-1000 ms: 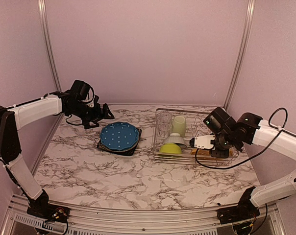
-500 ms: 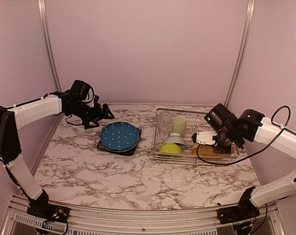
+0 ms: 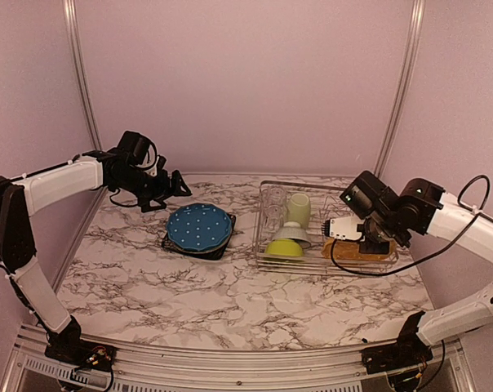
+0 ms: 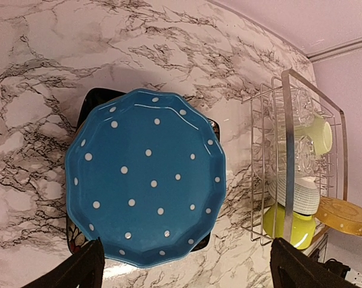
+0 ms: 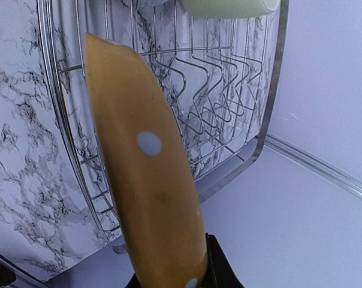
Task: Unload the mixed dishes from the dish rack
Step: Grab the plate from the dish rack.
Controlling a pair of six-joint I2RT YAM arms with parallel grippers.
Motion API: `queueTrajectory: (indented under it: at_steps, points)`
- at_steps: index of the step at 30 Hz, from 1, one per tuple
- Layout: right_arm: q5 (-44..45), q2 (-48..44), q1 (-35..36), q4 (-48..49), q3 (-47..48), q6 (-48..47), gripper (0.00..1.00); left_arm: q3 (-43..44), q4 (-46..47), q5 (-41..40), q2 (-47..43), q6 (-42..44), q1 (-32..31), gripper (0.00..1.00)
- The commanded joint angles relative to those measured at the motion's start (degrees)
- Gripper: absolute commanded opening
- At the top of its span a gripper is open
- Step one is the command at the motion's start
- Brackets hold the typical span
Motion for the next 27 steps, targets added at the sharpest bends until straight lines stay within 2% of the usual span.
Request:
queueTrajectory:
  at_steps: [1,11,21,27]
  points:
    - [11.43,-2.68,1.3,5.16,4.95,-0.66,0.0,1.89,0.01,0.74,1.06,1.0,0.42,0.99]
    - [15.58,-2.65,3.22,6.53,10.28,-1.64,0.0,3.28,0.11,2.15,1.75,1.49,1.08,0.99]
    - [14.09,-1.32,3.94,5.38,16.39,0.19,0.0,4.92,-0.51,2.46,2.62,2.76,2.08,0.99]
    - [10.94,-2.5,3.93,13.42,19.22,1.73,0.0,3.93,3.22,2.06,-0.17,2.74,2.87,0.99]
